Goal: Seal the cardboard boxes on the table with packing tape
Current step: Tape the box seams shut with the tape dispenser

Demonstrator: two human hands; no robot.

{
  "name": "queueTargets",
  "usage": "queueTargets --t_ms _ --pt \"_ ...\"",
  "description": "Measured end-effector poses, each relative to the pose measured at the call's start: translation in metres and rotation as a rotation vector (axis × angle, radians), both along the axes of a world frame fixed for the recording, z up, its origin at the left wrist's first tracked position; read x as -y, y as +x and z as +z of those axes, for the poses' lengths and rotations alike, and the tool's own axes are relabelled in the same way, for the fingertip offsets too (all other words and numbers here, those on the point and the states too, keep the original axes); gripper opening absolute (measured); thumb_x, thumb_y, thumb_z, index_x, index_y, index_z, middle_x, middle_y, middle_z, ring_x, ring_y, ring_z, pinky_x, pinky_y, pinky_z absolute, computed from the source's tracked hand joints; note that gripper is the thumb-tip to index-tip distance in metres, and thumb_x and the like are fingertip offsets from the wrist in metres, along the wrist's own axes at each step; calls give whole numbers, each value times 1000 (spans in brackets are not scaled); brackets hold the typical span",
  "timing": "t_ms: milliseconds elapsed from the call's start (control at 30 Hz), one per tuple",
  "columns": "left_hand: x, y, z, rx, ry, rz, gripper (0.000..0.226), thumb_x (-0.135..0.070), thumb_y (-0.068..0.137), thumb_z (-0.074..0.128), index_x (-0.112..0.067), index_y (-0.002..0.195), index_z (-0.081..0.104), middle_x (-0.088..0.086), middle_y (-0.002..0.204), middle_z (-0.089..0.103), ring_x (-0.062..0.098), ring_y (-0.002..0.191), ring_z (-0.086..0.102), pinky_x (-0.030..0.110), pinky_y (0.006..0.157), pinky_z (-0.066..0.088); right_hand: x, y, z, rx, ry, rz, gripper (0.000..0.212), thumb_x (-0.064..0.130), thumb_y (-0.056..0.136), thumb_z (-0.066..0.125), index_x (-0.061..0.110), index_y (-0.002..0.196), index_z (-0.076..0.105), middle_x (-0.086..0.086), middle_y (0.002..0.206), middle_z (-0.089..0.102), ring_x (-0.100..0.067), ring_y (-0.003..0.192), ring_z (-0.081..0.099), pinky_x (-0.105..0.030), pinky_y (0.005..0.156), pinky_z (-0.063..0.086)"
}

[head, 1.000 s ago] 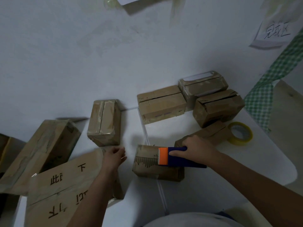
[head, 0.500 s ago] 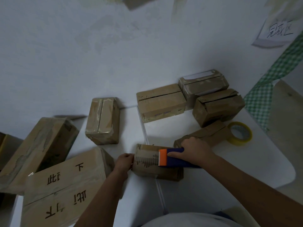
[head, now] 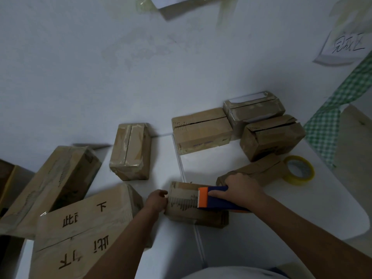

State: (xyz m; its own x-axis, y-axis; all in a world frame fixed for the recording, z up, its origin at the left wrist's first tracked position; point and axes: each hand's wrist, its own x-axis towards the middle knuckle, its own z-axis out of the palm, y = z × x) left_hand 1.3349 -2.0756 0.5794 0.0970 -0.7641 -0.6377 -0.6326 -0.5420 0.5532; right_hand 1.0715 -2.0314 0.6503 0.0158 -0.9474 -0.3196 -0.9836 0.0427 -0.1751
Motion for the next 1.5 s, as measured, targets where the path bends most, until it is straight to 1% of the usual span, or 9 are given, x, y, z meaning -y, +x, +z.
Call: queueTargets --t_ms 100,233,400,500,600,733,1067,1333,1500 --pt "-9 -3 8 -5 -239 85 23 -8 99 51 0 112 69 19 105 71 32 94 66 41 87 53 -1 0 -1 17 1 -19 66 89 69 42 24 58 41 5 59 43 -6 52 40 -26 45 26" --pt "-23 -10 25 109 -210 -212 49 -33 108 30 -3 111 69 20 111 69 33 103 63 37 89 49 0 1 1 13 17 -7 66 88 71 41 23 59 42 4 59 46 -8 53 43 -26 46 28" --pt "-16 -6 35 95 -272 -565 70 -50 102 40 -12 157 18 13 162 23 27 147 27 36 118 25 0 0 4 14 38 -10 67 87 73 41 22 59 44 3 61 49 -10 55 46 -27 48 34" --pt "-9 -9 29 225 -499 -1045 102 -66 88 53 -18 158 -2 -1 161 -18 19 151 -12 41 122 -6 0 2 6 -1 38 -5 67 87 73 41 21 62 48 2 63 51 -10 56 48 -27 50 36" --pt "-4 -16 15 278 -540 -1289 114 -71 80 61 -21 158 -5 -1 164 -12 18 151 -10 41 120 -10 2 3 9 -10 83 -12 67 87 73 41 21 69 52 2 68 55 -12 61 52 -28 56 42" --pt "4 -13 3 168 -589 -1232 114 -75 72 65 -27 157 5 -2 161 18 16 148 17 40 119 -3 0 -7 13 62 131 3 67 85 75 43 19 74 57 0 71 58 -13 62 54 -29 60 44" --pt "8 -12 2 154 -580 -1255 117 -85 68 56 -24 157 10 -1 158 23 16 146 23 49 122 6 -34 -91 -11 109 128 -61 73 92 65 42 20 55 46 3 54 45 -10 47 40 -27 51 31" --pt "45 11 24 416 -325 -1321 119 -73 72 67 -34 156 -8 -10 165 -9 21 151 -13 55 118 -7 -42 -47 -34 212 147 -112 65 81 77 45 18 60 43 1 59 45 -12 52 42 -29 52 32" --pt "19 -23 20 403 -228 -929 79 -71 93 28 -36 157 -4 -5 165 -16 26 149 -22 56 117 -12 -45 -30 -51 300 184 -213 71 82 78 44 12 81 60 -4 77 60 -19 69 58 -31 62 43"
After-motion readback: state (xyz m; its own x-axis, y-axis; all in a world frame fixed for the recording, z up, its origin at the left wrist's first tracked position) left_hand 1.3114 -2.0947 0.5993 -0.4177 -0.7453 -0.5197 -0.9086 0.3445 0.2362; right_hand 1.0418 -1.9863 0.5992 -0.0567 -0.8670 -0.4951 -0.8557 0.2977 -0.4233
